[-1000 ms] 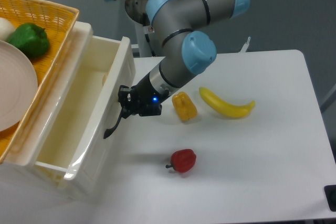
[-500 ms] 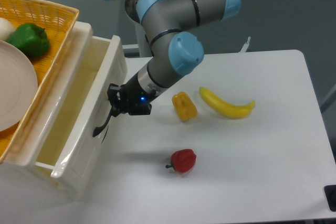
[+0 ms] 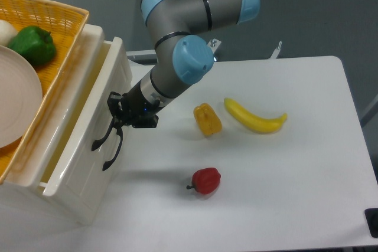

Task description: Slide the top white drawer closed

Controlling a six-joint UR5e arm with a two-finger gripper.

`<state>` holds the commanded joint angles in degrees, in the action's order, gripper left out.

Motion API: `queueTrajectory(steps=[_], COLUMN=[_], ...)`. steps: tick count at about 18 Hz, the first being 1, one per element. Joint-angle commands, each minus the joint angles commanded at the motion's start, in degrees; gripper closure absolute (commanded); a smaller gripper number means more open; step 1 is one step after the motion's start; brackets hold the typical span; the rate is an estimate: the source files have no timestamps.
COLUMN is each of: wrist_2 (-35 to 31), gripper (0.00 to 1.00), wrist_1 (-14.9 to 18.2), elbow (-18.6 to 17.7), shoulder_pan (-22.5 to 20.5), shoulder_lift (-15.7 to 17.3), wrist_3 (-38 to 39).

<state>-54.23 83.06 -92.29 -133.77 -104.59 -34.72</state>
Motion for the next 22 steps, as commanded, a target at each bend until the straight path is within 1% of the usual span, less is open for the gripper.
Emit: queueTrajectory(steps=[17, 19, 20, 21, 22], wrist_2=[-0.35, -1.05, -3.4, -6.04, -7.8], gripper=[1.0, 0.95, 0.85, 0.79, 0.75], wrist_1=[-0.18, -0.26, -0.26, -0.18, -0.18], elbow=[0.09, 0.26, 0.35, 0.7, 1.05], shoulder_pan=[1.05, 0.27, -0.78, -1.75, -2.54], shoulder_lift=[0.35, 0.18, 0.26, 0.26, 0.26], wrist_3=[0.35, -0.09, -0.17, -0.18, -0.18])
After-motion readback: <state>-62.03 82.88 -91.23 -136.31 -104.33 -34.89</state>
